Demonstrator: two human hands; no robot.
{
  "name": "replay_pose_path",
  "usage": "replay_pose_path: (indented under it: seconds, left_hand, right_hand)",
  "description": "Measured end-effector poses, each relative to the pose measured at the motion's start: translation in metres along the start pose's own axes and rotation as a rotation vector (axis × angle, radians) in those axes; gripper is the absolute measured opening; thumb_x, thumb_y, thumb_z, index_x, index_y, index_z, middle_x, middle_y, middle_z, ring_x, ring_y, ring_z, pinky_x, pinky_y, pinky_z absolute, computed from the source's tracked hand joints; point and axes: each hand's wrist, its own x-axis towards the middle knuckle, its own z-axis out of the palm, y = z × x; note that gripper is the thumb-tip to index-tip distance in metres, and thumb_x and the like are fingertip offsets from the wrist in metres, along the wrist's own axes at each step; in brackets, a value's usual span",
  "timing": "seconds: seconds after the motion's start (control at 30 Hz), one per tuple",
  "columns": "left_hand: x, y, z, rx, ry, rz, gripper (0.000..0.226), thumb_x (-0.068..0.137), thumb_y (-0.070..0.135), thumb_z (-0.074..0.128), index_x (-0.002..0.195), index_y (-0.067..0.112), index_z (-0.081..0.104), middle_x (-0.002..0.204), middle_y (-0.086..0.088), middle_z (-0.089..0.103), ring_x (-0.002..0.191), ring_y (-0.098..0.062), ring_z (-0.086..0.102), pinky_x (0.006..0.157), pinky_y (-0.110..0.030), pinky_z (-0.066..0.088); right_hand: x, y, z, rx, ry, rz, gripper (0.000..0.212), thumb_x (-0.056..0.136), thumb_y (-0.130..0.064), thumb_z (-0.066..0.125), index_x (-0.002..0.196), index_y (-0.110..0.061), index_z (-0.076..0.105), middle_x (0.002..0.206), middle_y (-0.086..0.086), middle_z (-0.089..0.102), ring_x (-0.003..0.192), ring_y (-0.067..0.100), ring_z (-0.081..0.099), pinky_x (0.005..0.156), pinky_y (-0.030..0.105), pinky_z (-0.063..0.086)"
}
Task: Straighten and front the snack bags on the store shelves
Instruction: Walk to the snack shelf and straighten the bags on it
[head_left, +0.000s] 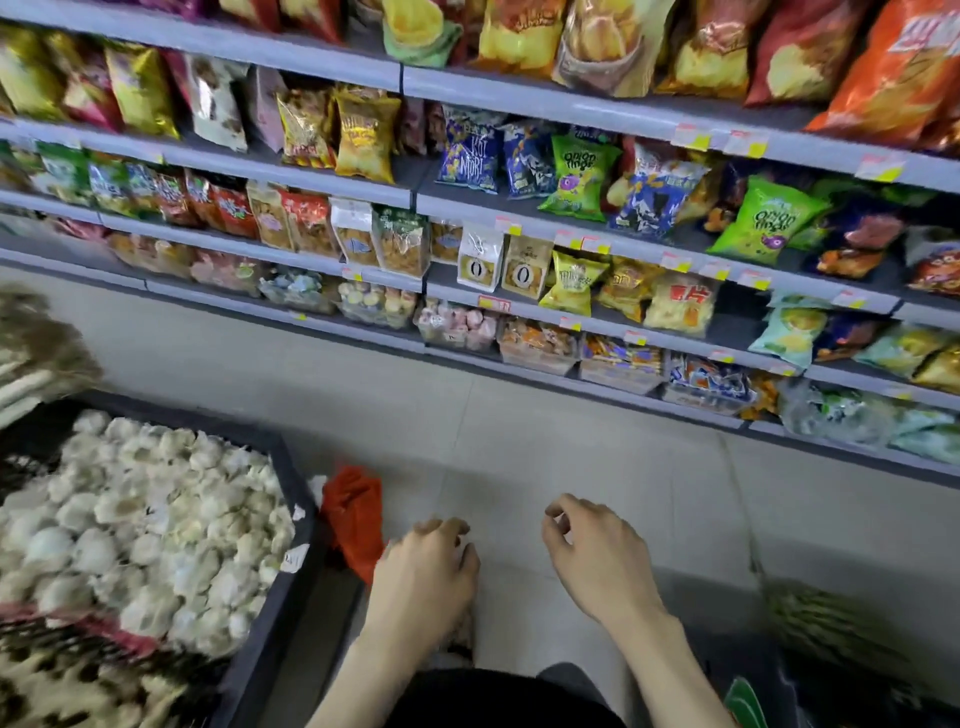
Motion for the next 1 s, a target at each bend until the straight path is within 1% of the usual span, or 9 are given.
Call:
replay_pose_path:
  seconds: [0.07, 0.13, 0.27, 0.4, 0.47, 0.6, 0.8, 1.0]
  left_hand:
    - [0.036, 0.0, -0.015, -0.001, -0.003, 0.02, 0.044, 0.097, 0.048, 0.045, 0.134, 0.035, 0.064, 0.127, 0.01, 0.07, 0.115, -0.02, 0.068, 0.096, -0.037, 0.054]
    - [0.068, 0.002, -0.028, -0.006, 0.014, 0.024, 0.043, 0.097, 0.047, 0.045, 0.133, 0.034, 0.065, 0.126, 0.009, 0.071, 0.114, -0.021, 0.068, 0.095, -0.038, 0.055]
    - [0.129, 0.008, -0.05, -0.012, 0.014, 0.028, 0.04, 0.099, 0.043, 0.049, 0.134, 0.032, 0.066, 0.127, 0.009, 0.072, 0.114, -0.022, 0.068, 0.093, -0.036, 0.055]
    - [0.189, 0.015, -0.066, -0.003, -0.011, 0.024, 0.039, 0.101, 0.042, 0.049, 0.135, 0.032, 0.065, 0.129, 0.009, 0.07, 0.116, -0.024, 0.067, 0.094, -0.036, 0.053]
    - [0.217, 0.02, -0.072, 0.001, -0.006, 0.019, 0.039, 0.101, 0.042, 0.048, 0.136, 0.032, 0.064, 0.13, 0.009, 0.07, 0.116, -0.024, 0.067, 0.094, -0.036, 0.053]
    - [0.27, 0.032, -0.09, -0.007, 0.019, -0.036, 0.039, 0.102, 0.042, 0.047, 0.137, 0.033, 0.064, 0.13, 0.011, 0.07, 0.114, -0.024, 0.068, 0.093, -0.036, 0.053]
    - [0.327, 0.043, -0.127, -0.047, 0.089, -0.147, 0.04, 0.104, 0.046, 0.044, 0.138, 0.035, 0.063, 0.13, 0.016, 0.069, 0.116, -0.018, 0.066, 0.094, -0.034, 0.053]
    - [0.364, 0.041, -0.148, -0.084, 0.135, -0.247, 0.041, 0.102, 0.048, 0.045, 0.136, 0.036, 0.064, 0.127, 0.017, 0.07, 0.115, -0.016, 0.067, 0.093, -0.033, 0.053]
  right_hand:
    - [0.028, -0.011, -0.007, -0.015, 0.008, -0.012, 0.022, 0.102, -0.047, 0.043, 0.107, -0.035, 0.061, 0.103, -0.01, 0.07, 0.089, 0.018, 0.066, 0.074, 0.034, 0.053]
    - [0.051, -0.021, -0.013, -0.022, 0.004, -0.013, 0.022, 0.101, -0.048, 0.043, 0.107, -0.036, 0.06, 0.103, -0.01, 0.07, 0.089, 0.018, 0.066, 0.073, 0.035, 0.055]
    - [0.089, -0.035, -0.024, -0.029, -0.006, -0.011, 0.023, 0.102, -0.048, 0.041, 0.111, -0.037, 0.059, 0.105, -0.01, 0.069, 0.092, 0.019, 0.066, 0.077, 0.037, 0.056]
    - [0.135, -0.04, -0.037, -0.031, -0.037, -0.043, 0.023, 0.102, -0.046, 0.042, 0.111, -0.034, 0.059, 0.107, -0.009, 0.069, 0.098, 0.018, 0.065, 0.081, 0.036, 0.054]
    - [0.164, -0.041, -0.042, -0.03, -0.05, -0.068, 0.025, 0.102, -0.047, 0.041, 0.111, -0.032, 0.059, 0.108, -0.01, 0.068, 0.1, 0.019, 0.065, 0.084, 0.036, 0.053]
    - [0.234, -0.044, -0.057, -0.017, -0.057, -0.109, 0.029, 0.102, -0.05, 0.04, 0.117, -0.036, 0.06, 0.111, -0.011, 0.069, 0.099, 0.019, 0.066, 0.081, 0.035, 0.054]
    - [0.333, -0.062, -0.096, -0.006, -0.023, -0.204, 0.027, 0.101, -0.05, 0.042, 0.11, -0.034, 0.061, 0.104, -0.009, 0.07, 0.093, 0.018, 0.066, 0.075, 0.035, 0.053]
    - [0.406, -0.089, -0.112, -0.012, -0.048, -0.317, 0.024, 0.104, -0.047, 0.045, 0.113, -0.033, 0.062, 0.108, -0.01, 0.072, 0.097, 0.018, 0.067, 0.073, 0.034, 0.049]
